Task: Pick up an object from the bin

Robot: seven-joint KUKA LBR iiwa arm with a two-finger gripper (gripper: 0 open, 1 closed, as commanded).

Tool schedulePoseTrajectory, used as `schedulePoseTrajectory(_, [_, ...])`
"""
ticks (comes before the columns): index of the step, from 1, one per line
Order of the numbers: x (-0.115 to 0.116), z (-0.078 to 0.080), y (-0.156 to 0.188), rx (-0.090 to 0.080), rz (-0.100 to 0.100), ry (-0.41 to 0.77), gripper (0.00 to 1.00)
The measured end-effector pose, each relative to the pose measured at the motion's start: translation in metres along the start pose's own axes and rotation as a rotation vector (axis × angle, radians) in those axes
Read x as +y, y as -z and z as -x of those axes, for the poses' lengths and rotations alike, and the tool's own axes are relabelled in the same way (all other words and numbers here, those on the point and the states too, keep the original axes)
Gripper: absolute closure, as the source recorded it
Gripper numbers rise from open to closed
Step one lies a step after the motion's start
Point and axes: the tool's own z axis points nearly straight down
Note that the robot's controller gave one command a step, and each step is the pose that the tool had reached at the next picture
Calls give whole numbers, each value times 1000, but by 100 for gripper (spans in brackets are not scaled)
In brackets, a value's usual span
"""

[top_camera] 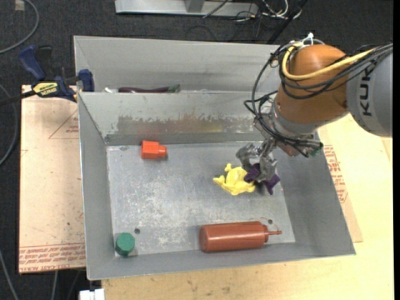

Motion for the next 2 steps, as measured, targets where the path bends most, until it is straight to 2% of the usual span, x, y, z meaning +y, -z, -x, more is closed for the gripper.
schedulePoseTrajectory(1, [0, 0, 0, 0, 1, 0, 100])
schedulePoseTrajectory(2, [1, 16, 204, -2, 0, 118, 100])
